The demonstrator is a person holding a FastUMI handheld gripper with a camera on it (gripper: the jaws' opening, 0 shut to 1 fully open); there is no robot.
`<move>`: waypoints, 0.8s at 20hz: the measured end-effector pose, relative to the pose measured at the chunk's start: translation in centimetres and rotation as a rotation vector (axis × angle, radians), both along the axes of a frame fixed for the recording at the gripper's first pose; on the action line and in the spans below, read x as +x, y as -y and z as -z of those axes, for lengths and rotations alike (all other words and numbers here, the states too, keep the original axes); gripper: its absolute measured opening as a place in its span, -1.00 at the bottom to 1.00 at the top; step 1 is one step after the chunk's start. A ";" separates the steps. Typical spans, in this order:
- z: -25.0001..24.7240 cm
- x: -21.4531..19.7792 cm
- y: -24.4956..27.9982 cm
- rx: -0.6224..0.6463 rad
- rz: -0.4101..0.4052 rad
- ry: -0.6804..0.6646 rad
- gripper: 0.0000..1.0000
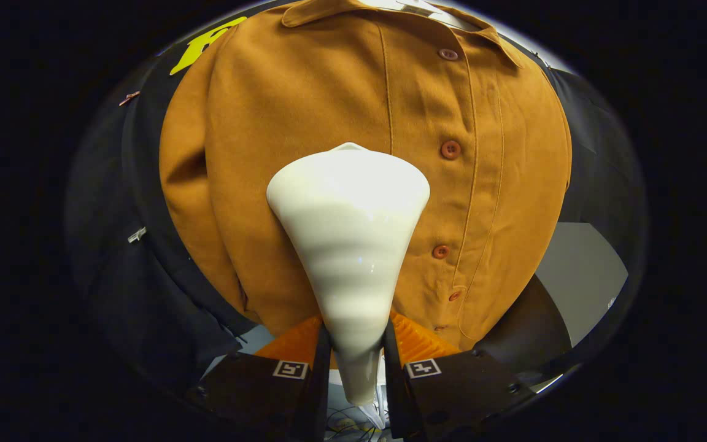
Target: Iron the clothes twice with a garment steamer, once on the left side and once on the right side.
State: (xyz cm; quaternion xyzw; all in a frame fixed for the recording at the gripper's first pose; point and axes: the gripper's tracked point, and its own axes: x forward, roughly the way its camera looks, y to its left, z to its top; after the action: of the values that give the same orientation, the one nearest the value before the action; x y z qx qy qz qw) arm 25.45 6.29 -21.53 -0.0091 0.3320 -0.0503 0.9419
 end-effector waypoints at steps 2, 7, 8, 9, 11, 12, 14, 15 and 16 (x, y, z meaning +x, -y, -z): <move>1.4 -0.5 0.1 0.004 0.000 -0.032 -0.14; 4.7 -2.5 0.2 0.018 0.005 -0.117 -0.14; 5.5 -2.9 0.4 0.022 0.007 -0.134 -0.14; 6.0 -3.3 0.5 0.025 0.008 -0.150 -0.14; 7.1 -4.1 0.7 0.032 0.011 -0.175 -0.14; 7.3 -4.5 0.7 0.034 0.014 -0.184 -0.14; 7.9 -5.4 0.7 0.037 0.016 -0.201 -0.14; 8.0 -5.8 0.8 0.037 0.016 -0.207 -0.14; 8.1 -6.4 0.8 0.036 0.014 -0.210 -0.14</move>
State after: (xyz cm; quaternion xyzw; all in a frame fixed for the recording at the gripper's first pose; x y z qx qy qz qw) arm 19.08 5.44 -29.60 0.0049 0.4300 -0.0496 0.9015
